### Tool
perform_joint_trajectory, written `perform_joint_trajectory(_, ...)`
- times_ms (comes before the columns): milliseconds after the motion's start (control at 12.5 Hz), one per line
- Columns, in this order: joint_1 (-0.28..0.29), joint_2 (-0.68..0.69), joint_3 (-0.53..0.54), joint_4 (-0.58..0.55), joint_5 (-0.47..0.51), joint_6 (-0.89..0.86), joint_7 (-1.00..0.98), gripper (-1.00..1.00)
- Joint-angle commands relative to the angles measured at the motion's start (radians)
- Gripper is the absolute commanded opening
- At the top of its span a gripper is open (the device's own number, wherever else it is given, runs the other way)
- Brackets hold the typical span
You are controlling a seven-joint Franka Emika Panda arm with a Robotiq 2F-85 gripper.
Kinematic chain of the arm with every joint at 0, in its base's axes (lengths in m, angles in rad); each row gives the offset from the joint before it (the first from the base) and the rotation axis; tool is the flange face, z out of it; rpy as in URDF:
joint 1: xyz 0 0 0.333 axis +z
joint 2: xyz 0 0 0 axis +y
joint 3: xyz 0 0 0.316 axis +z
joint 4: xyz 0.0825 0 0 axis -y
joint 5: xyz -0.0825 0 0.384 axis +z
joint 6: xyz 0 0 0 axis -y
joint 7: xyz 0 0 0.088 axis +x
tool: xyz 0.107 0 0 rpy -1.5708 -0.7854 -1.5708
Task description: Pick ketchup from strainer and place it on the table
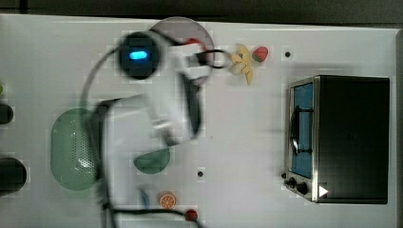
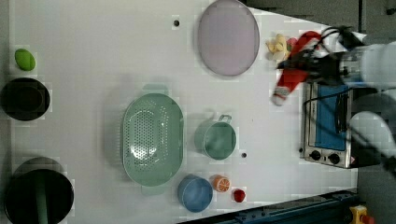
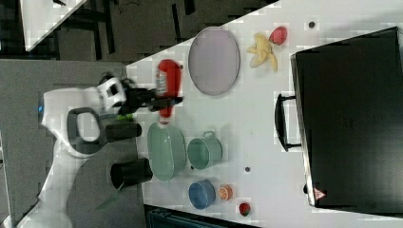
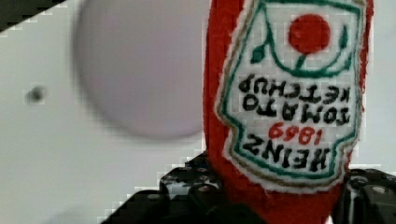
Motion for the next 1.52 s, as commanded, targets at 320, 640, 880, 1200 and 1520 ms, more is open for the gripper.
perform_joint_trajectory(320,-0.059,-0.040,-0.061,-0.127,0.006,0.102,-0.293,0.21)
perform_joint_trajectory(640,-0.085,-0.042,-0.070,-0.304,0.006,0.271,-0.293,0.21)
perform_joint_trajectory(880,-0.090,-0.014,-0.080,-0.371,0.006,0.281,-0.292,0.21)
perform_joint_trajectory(1200,-0.096,0.059,-0.081,-0.395,0.006,0.328,-0.292,0.46)
perform_joint_trajectory(1520,-0.098,0.057,-0.079,-0.382,0.006,0.356,-0.291,1.00)
